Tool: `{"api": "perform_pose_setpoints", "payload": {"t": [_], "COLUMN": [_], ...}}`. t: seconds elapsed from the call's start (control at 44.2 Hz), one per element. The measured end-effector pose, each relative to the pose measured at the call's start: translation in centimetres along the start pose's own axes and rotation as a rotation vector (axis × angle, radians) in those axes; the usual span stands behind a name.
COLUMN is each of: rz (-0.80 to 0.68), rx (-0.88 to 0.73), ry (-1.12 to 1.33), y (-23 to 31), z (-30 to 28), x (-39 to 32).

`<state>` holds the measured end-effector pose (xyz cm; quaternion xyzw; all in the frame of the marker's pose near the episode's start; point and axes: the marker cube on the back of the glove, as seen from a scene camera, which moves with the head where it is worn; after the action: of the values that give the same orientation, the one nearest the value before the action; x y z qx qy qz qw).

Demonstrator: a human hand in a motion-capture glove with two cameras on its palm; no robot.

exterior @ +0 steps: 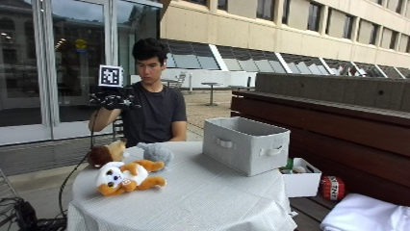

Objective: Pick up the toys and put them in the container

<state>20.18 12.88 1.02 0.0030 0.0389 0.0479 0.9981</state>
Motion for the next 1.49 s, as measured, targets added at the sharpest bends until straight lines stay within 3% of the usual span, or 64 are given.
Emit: {"api": "perform_pose_setpoints", "payload": {"t": [0.294,0.52,0.656,0.701,0.769,1.018,1.153,1.289,1.425,1.492], "rz": [0.04,0.03,-0.048,-0.04,0.007,-0.031,0.067,0.097,0.048,-0.036], "rx": [-0.023,-0.216,-0.038,-0.054,-0.172,-0.104,-0.229,-0.182,-0.163,-0.072], "ry": [-0.046,-0.064,-0.056,-0.062,-0.065,-0.032,-0.032,-0.047,-0.034,-0.074], "y": [0.9,2.2,0.6,0.6,1.8,1.1,2.3,2.1,1.6,0.2], "z": [8.9,14.1,17.6,18.3,19.0,20.7,20.1,19.2,18.3,17.3], "x": [2.3,2.7,2.9,2.9,2.8,3.1,3.2,2.6,2.3,2.4]}}
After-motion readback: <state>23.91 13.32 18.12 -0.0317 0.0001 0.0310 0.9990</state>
